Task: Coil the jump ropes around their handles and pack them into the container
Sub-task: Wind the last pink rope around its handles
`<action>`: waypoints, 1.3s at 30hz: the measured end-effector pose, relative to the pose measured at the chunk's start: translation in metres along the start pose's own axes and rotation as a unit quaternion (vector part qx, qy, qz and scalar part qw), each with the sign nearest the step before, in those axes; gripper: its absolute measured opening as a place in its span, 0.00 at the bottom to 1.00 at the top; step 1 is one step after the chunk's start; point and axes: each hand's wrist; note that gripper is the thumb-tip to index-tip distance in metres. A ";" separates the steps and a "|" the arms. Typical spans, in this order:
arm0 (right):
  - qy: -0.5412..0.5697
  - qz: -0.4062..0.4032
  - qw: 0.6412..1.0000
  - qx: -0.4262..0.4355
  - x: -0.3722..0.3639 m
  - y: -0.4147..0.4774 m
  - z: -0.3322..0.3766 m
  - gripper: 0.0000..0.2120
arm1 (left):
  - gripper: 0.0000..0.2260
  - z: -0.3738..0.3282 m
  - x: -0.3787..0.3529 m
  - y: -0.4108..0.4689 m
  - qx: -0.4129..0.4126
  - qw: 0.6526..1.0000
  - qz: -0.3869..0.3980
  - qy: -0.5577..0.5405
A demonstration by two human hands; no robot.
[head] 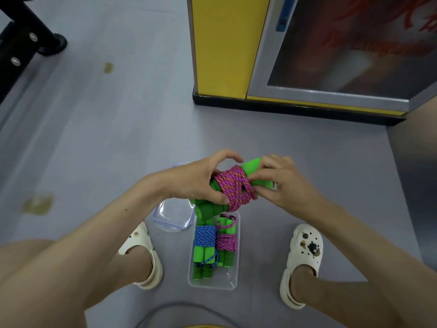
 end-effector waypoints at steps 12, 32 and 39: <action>-0.081 0.002 0.997 0.005 0.000 0.005 0.000 0.10 | 0.24 0.006 -0.013 0.007 0.015 0.991 -0.131 0.025; 0.041 -0.120 0.977 -0.173 0.018 0.000 -0.006 0.04 | 0.19 -0.002 -0.034 0.016 -0.039 0.941 -0.265 -0.205; 0.088 -0.079 0.975 -0.188 0.025 0.009 -0.003 0.02 | 0.13 -0.003 -0.031 0.015 0.043 0.967 -0.161 -0.195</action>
Point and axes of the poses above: each hand's wrist, its own y-axis towards the middle knuckle, its own x-axis out of the back of the hand, z = x × y, and after that the axes turned 10 degrees about x, right-handed
